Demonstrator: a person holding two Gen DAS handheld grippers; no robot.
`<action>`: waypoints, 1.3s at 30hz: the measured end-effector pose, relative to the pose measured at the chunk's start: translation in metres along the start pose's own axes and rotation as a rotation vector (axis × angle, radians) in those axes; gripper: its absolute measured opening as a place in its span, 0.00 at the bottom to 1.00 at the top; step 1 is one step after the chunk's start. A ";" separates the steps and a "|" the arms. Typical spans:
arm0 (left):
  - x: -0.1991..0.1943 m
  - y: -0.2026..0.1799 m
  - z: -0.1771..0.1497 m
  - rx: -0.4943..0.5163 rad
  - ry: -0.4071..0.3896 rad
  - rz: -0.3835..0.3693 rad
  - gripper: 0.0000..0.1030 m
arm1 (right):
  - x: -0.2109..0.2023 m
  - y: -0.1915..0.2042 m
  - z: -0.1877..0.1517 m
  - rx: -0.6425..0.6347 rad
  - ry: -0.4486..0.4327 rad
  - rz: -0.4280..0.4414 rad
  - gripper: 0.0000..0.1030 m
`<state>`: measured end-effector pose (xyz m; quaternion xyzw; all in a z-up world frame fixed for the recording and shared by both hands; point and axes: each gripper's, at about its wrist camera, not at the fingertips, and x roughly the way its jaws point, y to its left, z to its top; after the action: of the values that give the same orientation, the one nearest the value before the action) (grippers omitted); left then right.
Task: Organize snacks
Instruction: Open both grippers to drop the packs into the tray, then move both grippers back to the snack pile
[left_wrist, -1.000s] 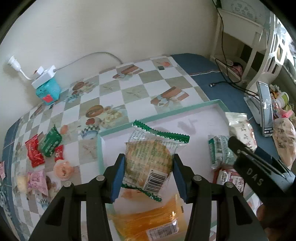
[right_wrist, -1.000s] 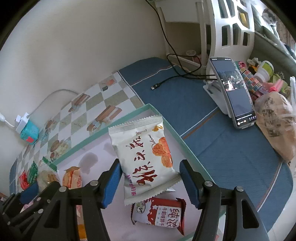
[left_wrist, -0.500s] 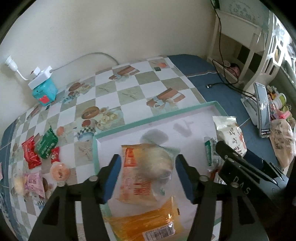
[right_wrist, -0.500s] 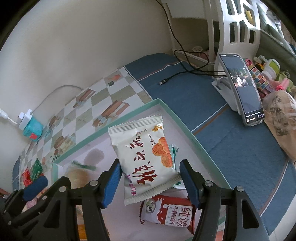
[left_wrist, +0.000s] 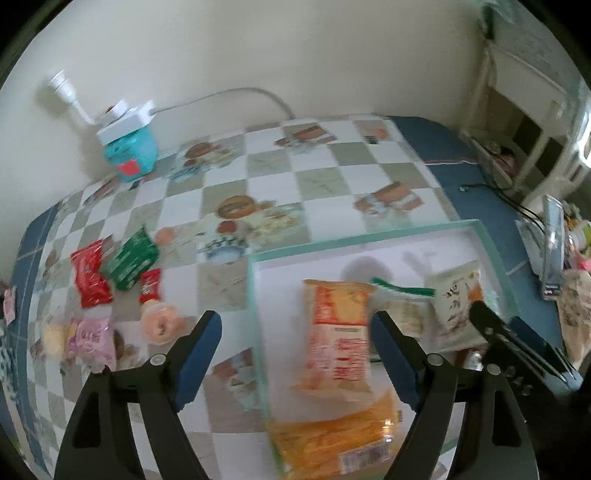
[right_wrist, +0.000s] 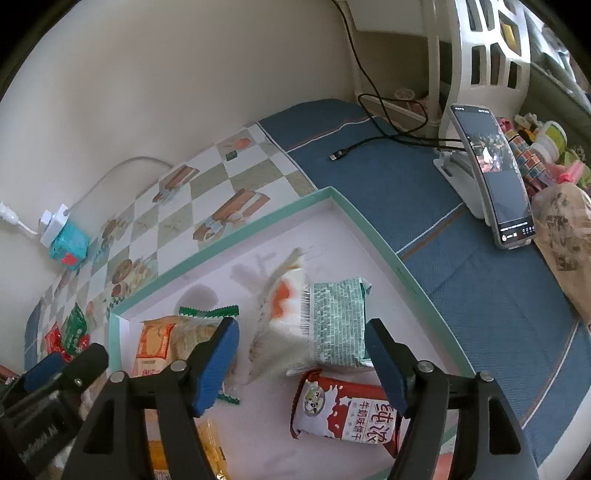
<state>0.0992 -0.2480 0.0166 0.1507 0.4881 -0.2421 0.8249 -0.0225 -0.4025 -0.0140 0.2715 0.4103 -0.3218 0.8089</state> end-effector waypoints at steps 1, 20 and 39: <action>0.001 0.007 0.000 -0.019 0.006 0.014 0.81 | 0.000 0.000 0.000 -0.002 0.002 -0.001 0.72; 0.000 0.180 -0.038 -0.373 0.057 0.302 0.92 | -0.013 0.084 -0.033 -0.223 0.004 0.043 1.00; -0.010 0.331 -0.105 -0.696 0.071 0.330 0.95 | -0.018 0.171 -0.066 -0.335 0.033 0.140 1.00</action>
<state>0.1989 0.0824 -0.0207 -0.0536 0.5386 0.0793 0.8371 0.0638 -0.2402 -0.0029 0.1660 0.4515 -0.1875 0.8564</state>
